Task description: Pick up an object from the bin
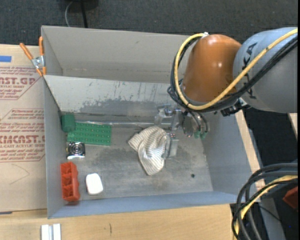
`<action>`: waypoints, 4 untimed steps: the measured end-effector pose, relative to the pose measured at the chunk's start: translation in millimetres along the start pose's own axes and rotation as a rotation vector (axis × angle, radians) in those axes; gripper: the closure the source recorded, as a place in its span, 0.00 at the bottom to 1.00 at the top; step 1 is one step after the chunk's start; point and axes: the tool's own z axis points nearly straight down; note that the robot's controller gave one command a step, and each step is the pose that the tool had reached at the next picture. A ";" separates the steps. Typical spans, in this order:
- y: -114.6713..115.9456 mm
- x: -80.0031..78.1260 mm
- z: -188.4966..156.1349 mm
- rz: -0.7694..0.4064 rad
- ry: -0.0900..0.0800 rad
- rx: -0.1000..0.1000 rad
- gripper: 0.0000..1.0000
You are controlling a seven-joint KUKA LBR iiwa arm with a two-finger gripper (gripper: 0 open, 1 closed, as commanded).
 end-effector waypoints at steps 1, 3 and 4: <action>0.0 -1.5 -4.8 0.001 -0.008 0.000 0.00; -1.4 19.8 62.6 0.139 -0.012 -0.002 0.00; 1.2 8.0 103.1 0.237 -0.013 -0.003 0.00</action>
Offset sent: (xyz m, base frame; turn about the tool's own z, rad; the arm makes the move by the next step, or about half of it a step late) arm -0.0139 0.0020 -0.0630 0.1640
